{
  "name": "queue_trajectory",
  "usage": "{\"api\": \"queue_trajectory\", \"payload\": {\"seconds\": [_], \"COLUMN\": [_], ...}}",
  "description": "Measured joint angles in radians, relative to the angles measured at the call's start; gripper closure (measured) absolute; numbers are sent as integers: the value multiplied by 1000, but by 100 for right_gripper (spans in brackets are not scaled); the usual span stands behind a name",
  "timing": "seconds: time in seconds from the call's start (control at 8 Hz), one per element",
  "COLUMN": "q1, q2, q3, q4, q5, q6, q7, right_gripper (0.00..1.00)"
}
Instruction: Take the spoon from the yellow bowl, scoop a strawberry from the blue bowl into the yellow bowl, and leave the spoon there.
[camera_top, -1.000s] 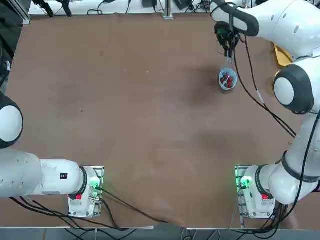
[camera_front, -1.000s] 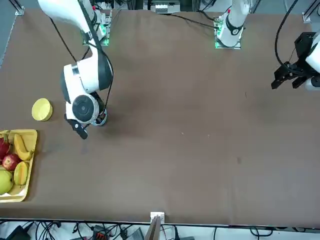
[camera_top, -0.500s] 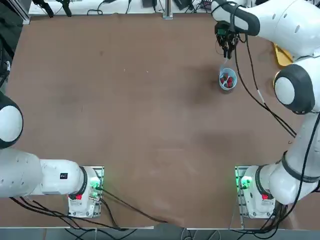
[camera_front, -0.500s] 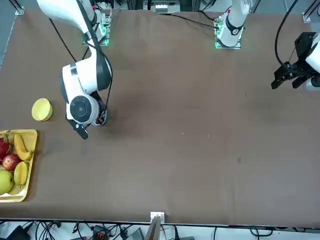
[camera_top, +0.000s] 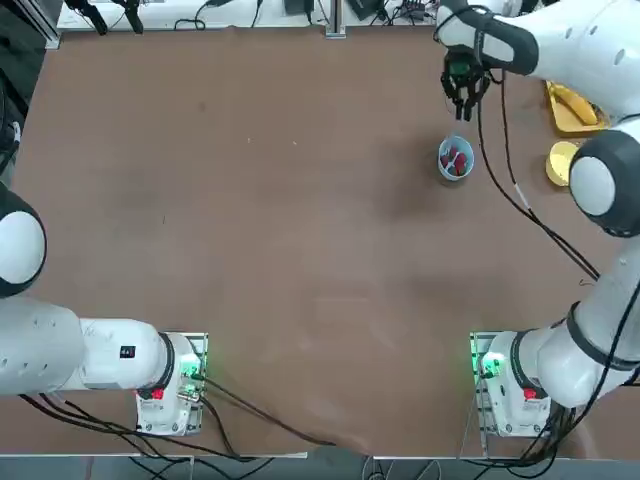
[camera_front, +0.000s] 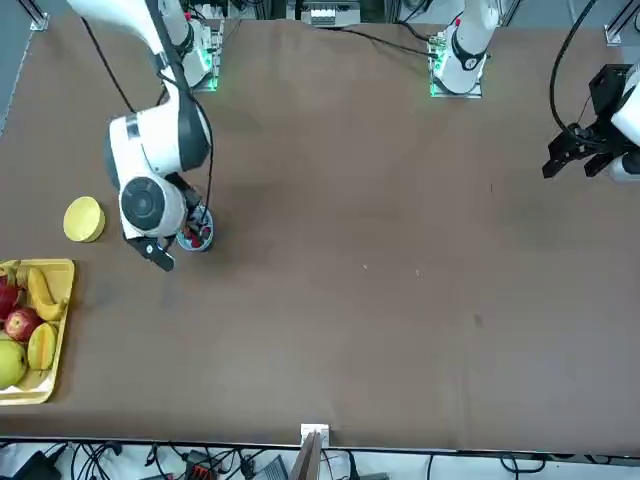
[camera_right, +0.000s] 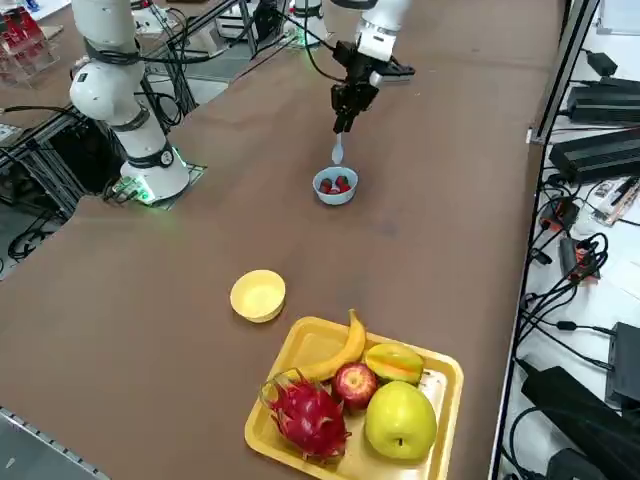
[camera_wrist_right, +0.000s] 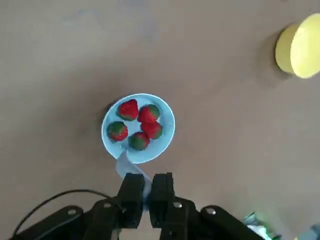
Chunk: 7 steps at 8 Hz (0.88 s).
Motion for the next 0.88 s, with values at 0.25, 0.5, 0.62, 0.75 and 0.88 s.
{"api": "queue_trajectory", "payload": {"seconds": [0.25, 0.5, 0.62, 0.75, 0.88], "q1": [-2, -13, -22, -31, -36], "q2": [-6, -6, -4, -1, 4], "q3": [0, -1, -2, -3, -4], "q4": [-24, -37, -38, -38, -38], "q5": [14, 41, 43, 43, 43], "q6": [13, 22, 23, 25, 30], "q7": [-136, -282, -352, -399, -420], "right_gripper": [89, 89, 89, 89, 89]}}
